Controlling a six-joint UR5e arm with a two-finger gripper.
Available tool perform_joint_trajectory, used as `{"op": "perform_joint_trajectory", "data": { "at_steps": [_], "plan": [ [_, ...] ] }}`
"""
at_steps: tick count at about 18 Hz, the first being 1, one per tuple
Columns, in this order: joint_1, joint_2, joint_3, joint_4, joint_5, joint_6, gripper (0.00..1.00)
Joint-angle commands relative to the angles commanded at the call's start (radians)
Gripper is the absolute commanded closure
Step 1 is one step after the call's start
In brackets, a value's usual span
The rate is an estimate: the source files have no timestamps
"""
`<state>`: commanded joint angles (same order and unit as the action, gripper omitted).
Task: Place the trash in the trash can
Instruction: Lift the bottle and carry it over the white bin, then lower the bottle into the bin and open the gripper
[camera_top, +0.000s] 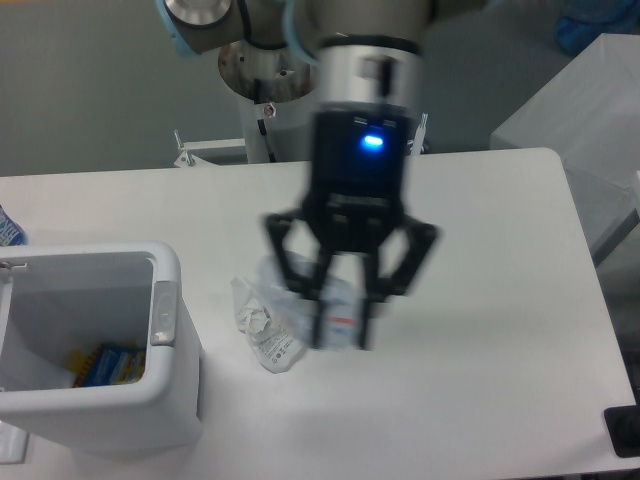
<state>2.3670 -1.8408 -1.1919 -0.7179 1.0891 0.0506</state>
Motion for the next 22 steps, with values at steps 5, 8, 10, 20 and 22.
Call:
{"op": "perform_joint_trajectory", "data": {
  "at_steps": [5, 8, 10, 20, 22],
  "plan": [
    [-0.032, 0.055, -0.003, 0.0, 0.0, -0.006, 0.64],
    [-0.066, 0.068, -0.014, 0.0, 0.0, -0.008, 0.64],
    [-0.094, 0.06, -0.023, 0.0, 0.002, -0.015, 0.63],
    [-0.149, 0.009, -0.021, 0.0, 0.002, -0.031, 0.61],
    [-0.16, 0.002, -0.021, 0.0, 0.002, -0.043, 0.61]
  ]
}}
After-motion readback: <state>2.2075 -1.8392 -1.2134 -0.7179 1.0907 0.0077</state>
